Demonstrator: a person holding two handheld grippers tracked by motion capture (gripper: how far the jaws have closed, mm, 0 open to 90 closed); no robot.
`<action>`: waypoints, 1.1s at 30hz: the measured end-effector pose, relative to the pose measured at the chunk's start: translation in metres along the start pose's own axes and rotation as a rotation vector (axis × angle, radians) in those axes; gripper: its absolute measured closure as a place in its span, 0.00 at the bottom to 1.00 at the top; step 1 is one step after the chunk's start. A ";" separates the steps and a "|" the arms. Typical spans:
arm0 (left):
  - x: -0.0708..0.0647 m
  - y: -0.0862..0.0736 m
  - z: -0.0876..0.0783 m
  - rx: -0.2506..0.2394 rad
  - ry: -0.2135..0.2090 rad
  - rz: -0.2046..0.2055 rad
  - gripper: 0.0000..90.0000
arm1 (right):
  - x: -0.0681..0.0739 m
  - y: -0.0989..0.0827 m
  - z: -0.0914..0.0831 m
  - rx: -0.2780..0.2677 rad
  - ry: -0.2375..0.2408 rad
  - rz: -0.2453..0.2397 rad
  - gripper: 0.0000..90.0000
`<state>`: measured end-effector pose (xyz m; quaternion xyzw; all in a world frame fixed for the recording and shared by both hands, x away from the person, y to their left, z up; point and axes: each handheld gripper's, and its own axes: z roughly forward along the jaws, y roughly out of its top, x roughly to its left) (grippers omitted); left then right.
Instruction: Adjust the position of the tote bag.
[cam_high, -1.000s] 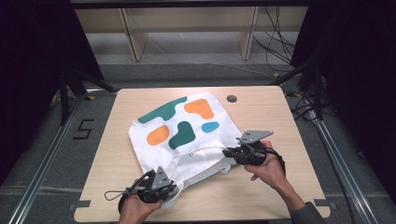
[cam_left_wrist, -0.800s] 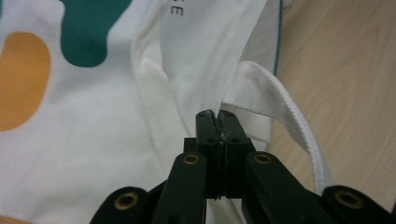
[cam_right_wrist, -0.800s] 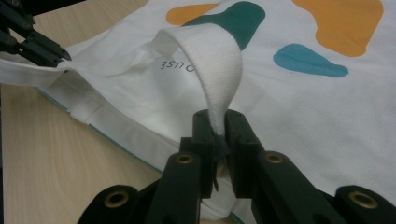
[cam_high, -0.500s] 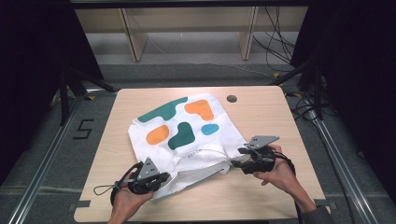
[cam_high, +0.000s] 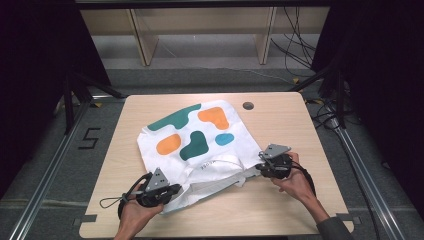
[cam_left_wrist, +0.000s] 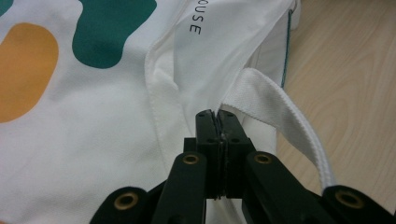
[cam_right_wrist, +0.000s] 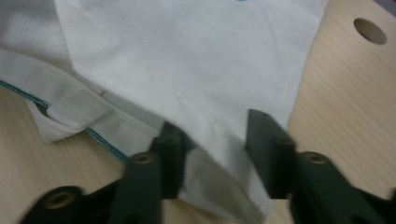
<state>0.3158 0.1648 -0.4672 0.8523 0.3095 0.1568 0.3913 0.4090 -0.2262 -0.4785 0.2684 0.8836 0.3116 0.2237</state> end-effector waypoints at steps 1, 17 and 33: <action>0.001 0.000 -0.001 0.002 0.002 0.016 0.98 | 0.000 0.001 -0.001 -0.002 0.011 -0.014 0.82; 0.001 0.002 -0.002 -0.028 0.039 0.040 0.98 | 0.015 -0.007 -0.062 -0.067 0.054 -0.030 0.99; -0.004 0.013 0.002 -0.027 0.004 0.064 0.98 | 0.044 -0.039 -0.097 -0.110 0.128 0.133 0.98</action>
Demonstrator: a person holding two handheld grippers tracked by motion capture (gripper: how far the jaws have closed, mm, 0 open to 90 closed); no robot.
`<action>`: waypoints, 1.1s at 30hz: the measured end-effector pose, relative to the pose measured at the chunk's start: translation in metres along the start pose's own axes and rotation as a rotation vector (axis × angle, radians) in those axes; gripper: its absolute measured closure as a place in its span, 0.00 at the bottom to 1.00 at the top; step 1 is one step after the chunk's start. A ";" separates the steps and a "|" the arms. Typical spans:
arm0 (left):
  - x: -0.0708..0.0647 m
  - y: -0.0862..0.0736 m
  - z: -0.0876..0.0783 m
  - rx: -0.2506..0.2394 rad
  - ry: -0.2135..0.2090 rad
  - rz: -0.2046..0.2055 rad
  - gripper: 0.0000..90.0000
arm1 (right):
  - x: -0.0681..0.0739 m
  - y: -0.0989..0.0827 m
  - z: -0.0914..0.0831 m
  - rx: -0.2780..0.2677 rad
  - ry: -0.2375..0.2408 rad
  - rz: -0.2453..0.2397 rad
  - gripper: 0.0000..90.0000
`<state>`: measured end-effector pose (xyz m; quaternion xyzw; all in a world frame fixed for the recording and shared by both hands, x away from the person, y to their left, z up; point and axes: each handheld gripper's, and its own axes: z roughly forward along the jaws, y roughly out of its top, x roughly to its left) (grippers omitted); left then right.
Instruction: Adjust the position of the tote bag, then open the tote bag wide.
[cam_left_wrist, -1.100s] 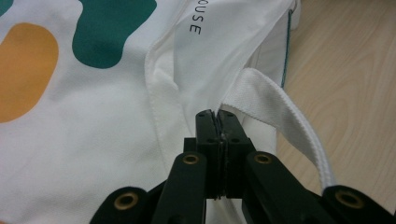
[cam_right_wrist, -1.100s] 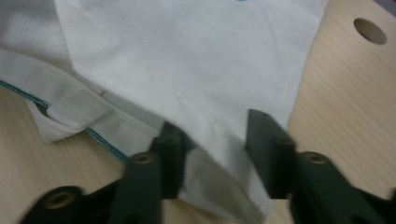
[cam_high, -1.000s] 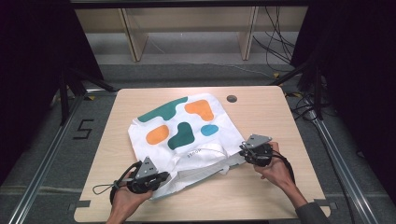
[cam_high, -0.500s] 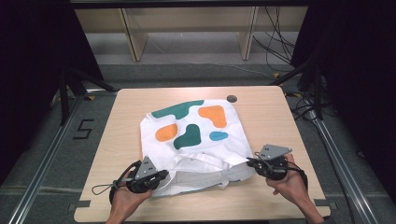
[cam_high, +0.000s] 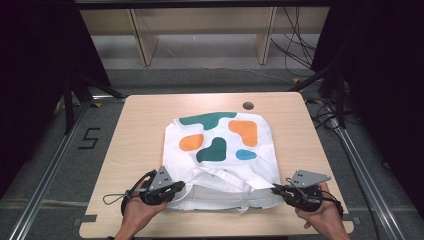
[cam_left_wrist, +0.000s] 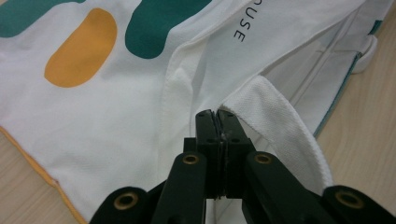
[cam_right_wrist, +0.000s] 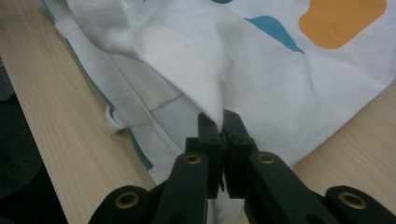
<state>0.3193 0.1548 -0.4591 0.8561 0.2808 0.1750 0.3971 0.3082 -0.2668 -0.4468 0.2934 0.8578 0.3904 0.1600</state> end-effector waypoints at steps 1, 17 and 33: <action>0.000 -0.001 -0.002 0.003 -0.015 -0.019 0.98 | -0.001 0.001 0.000 -0.001 0.011 0.003 0.98; 0.003 0.016 -0.017 0.047 -0.053 0.018 0.98 | -0.013 0.016 -0.009 0.025 0.068 0.034 0.98; 0.008 0.060 -0.057 0.046 -0.106 0.052 0.98 | -0.033 0.075 -0.046 0.068 0.168 0.006 0.98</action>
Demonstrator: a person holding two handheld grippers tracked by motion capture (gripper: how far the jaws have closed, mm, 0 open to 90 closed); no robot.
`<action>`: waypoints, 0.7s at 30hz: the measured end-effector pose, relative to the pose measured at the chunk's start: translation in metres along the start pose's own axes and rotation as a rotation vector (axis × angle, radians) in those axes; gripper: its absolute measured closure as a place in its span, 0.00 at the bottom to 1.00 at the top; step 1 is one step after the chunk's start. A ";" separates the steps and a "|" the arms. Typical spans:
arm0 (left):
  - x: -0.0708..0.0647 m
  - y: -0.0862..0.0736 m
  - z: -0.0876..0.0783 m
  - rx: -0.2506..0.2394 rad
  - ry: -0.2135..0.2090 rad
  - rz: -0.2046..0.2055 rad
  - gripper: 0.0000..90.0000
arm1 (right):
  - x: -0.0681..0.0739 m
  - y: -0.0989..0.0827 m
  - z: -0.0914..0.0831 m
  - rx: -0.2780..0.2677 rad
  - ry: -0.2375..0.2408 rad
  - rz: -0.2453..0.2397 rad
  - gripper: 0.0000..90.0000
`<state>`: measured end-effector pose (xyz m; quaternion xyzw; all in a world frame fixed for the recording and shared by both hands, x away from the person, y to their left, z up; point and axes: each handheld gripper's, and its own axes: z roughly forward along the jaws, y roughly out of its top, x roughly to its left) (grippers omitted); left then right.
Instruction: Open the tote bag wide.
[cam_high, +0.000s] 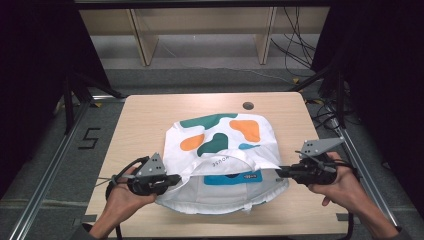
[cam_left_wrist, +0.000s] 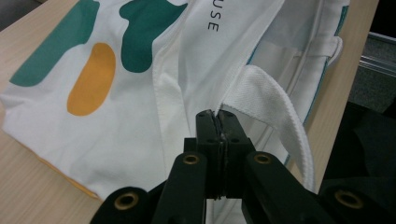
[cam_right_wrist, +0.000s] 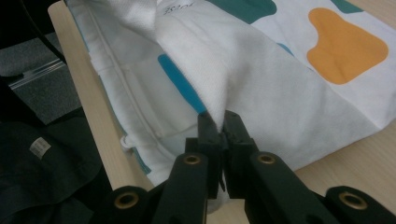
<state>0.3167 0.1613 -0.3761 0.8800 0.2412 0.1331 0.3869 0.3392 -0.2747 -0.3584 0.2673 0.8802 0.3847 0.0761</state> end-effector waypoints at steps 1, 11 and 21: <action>0.001 0.005 -0.003 0.003 -0.013 -0.011 0.98 | -0.002 0.008 -0.006 0.003 0.014 -0.013 0.98; 0.021 0.047 -0.020 0.083 -0.052 -0.019 0.98 | -0.005 0.046 -0.026 0.082 0.003 0.004 0.98; 0.038 0.075 -0.029 0.125 -0.048 0.005 0.98 | -0.009 0.076 -0.034 0.158 -0.025 0.007 0.99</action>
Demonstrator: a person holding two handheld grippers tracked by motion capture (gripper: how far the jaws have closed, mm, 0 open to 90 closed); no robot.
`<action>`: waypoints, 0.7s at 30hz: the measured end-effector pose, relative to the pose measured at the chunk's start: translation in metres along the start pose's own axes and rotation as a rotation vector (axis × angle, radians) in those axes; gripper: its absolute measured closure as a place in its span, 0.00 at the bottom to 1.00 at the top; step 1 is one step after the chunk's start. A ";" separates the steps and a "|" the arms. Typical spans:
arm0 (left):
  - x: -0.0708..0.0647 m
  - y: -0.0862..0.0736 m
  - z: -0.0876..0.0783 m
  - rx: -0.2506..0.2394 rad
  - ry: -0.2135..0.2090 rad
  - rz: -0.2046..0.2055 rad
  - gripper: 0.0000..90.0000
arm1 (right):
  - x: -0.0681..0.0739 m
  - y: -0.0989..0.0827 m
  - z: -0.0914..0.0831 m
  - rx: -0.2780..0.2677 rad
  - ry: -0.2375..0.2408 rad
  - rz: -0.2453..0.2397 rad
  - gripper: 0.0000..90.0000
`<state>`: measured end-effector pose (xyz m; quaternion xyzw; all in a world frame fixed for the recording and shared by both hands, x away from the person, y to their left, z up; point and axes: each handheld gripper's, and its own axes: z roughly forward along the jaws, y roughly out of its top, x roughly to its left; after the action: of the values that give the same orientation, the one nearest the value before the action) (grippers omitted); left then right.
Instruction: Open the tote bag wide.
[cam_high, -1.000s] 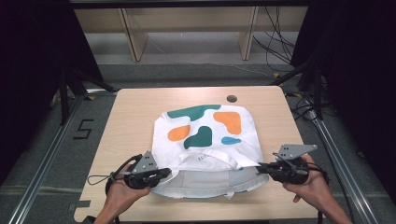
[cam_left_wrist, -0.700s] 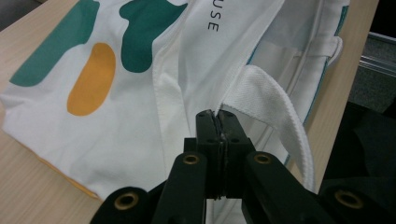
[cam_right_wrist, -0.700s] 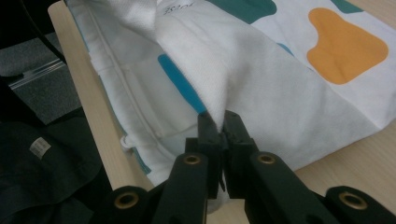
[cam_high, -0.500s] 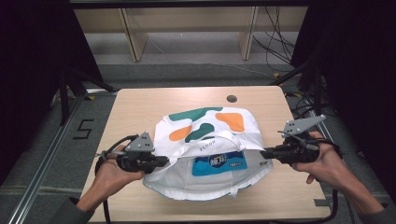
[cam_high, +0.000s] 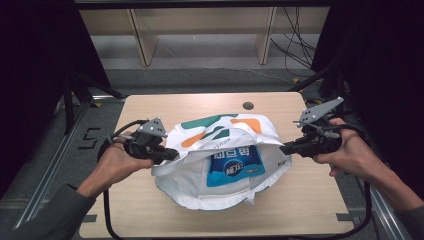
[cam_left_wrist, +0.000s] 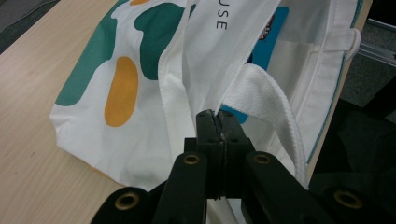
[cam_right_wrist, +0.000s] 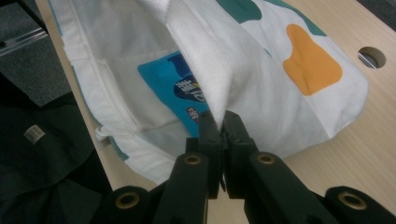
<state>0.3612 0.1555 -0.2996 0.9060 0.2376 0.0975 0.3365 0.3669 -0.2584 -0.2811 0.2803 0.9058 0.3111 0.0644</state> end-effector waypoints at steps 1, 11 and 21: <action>0.002 0.006 -0.006 -0.002 0.019 0.011 0.98 | -0.002 0.004 -0.003 0.010 -0.005 -0.009 0.99; 0.022 0.022 -0.024 -0.011 0.086 -0.003 0.99 | 0.001 0.046 -0.027 0.013 -0.046 -0.073 0.99; 0.023 0.044 -0.058 -0.021 0.133 0.020 0.99 | 0.003 0.081 -0.058 -0.020 -0.086 -0.115 0.99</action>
<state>0.3779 0.1705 -0.2268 0.8961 0.2496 0.1634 0.3285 0.3853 -0.2349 -0.1857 0.2402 0.9137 0.3034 0.1240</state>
